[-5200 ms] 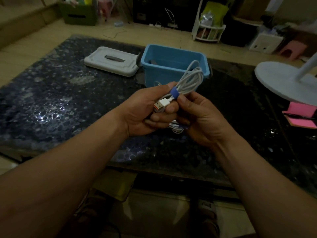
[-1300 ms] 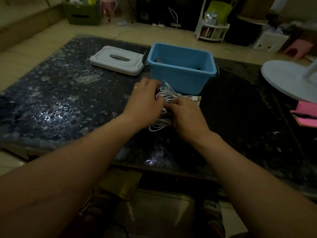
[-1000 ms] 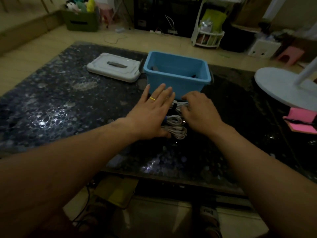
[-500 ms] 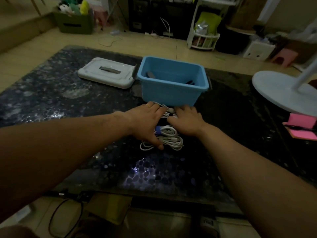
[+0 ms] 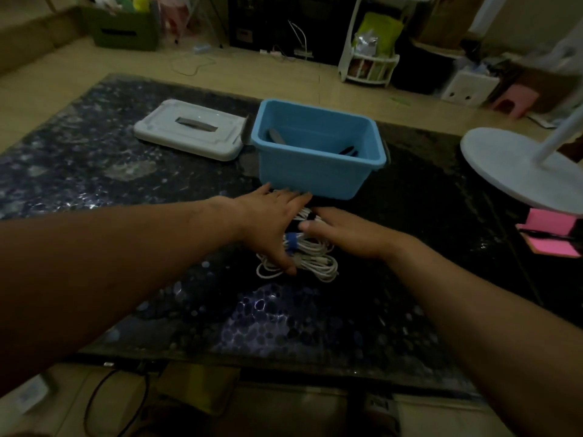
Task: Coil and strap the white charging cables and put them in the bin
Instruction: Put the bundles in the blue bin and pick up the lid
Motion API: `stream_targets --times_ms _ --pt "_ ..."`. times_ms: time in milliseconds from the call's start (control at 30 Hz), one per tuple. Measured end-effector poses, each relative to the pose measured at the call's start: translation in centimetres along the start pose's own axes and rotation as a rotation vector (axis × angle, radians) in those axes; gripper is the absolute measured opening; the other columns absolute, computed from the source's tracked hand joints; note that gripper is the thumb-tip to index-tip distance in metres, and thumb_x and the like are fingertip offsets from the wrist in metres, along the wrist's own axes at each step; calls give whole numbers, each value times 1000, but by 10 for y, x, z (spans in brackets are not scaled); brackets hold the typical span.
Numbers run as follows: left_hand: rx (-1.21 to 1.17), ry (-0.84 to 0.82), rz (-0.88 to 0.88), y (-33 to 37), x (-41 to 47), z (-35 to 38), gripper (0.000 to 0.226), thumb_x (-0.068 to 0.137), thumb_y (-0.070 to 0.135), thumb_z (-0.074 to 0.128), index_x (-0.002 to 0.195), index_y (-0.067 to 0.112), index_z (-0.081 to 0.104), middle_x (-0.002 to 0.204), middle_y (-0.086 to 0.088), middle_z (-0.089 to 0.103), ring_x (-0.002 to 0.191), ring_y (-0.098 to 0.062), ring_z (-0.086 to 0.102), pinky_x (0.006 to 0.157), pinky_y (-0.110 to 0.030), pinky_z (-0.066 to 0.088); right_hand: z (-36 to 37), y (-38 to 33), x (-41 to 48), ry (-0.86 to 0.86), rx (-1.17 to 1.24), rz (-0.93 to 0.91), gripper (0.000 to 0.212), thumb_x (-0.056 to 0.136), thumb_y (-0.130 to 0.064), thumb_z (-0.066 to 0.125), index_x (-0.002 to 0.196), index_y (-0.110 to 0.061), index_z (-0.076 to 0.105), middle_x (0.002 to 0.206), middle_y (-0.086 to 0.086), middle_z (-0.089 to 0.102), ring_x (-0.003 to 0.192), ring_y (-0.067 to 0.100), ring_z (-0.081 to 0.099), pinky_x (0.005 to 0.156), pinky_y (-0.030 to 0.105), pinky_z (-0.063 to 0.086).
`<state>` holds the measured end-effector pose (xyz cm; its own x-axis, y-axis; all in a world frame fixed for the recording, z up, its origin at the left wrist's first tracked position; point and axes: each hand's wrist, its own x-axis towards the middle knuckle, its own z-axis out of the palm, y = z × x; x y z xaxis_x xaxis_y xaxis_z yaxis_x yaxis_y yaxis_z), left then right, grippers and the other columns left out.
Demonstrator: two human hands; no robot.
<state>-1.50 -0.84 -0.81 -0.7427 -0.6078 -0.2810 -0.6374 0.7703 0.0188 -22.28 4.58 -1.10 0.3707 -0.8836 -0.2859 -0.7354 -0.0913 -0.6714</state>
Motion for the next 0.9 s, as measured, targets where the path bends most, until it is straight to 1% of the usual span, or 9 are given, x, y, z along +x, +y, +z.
stream_targets --times_ms 33,100,167,233,367,533,733,833,900 --pt "4 -18 -8 0 3 -2 152 57 98 63 167 18 -4 174 -8 12 160 -25 14 131 -49 8 -4 -4 -2 -99 35 -30 55 92 -63 71 140 -36 61 137 -12 68 125 4 63 110 34 49" --pt "18 -47 -15 0 9 -6 148 53 97 65 166 19 9 170 -6 25 156 -24 25 129 -47 14 -9 -9 0 -168 -68 11 87 67 -70 90 140 -38 56 134 -14 67 124 4 64 110 35 51" --pt "25 -43 0 -2 14 -8 140 48 98 64 159 23 25 158 -2 42 146 -22 40 126 -46 22 -8 -13 3 -119 -361 152 124 47 -83 89 148 -30 42 141 -4 54 130 14 54 114 40 47" --pt "28 -17 15 -4 17 -6 130 44 100 62 149 26 37 144 0 51 133 -21 49 121 -45 32 -2 -16 2 -74 -581 218 135 45 -88 83 152 -22 33 142 4 45 132 24 47 114 47 44" --pt "16 41 38 -5 17 -4 107 49 93 68 128 23 47 122 -2 55 108 -20 55 102 -42 49 8 -15 -5 43 -706 133 108 62 -84 76 142 -20 40 135 6 47 125 29 47 104 50 40" --pt "-56 70 27 4 7 -5 80 58 77 76 110 27 42 104 2 54 90 -17 56 87 -40 56 12 -7 -9 124 -596 33 74 61 -68 79 112 -25 45 106 -1 52 96 22 56 81 37 45" --pt "-108 36 -53 14 0 -9 70 62 61 83 106 26 43 92 4 58 76 -15 61 75 -43 60 11 -12 -16 141 -490 10 63 65 -51 86 106 -25 46 95 -4 63 74 13 60 61 29 42" --pt "-128 26 -76 24 -10 -11 65 64 57 84 101 26 41 89 5 60 74 -14 61 73 -43 60 14 -15 -27 125 -469 3 62 66 -49 86 106 -25 46 95 -4 66 75 15 63 62 31 45" --pt "-126 48 -84 28 -17 -28 65 65 56 85 102 26 42 94 2 65 77 -17 62 74 -40 58 1 -21 -33 146 -484 0 63 67 -50 86 107 -24 45 99 -2 68 79 20 66 66 34 49"
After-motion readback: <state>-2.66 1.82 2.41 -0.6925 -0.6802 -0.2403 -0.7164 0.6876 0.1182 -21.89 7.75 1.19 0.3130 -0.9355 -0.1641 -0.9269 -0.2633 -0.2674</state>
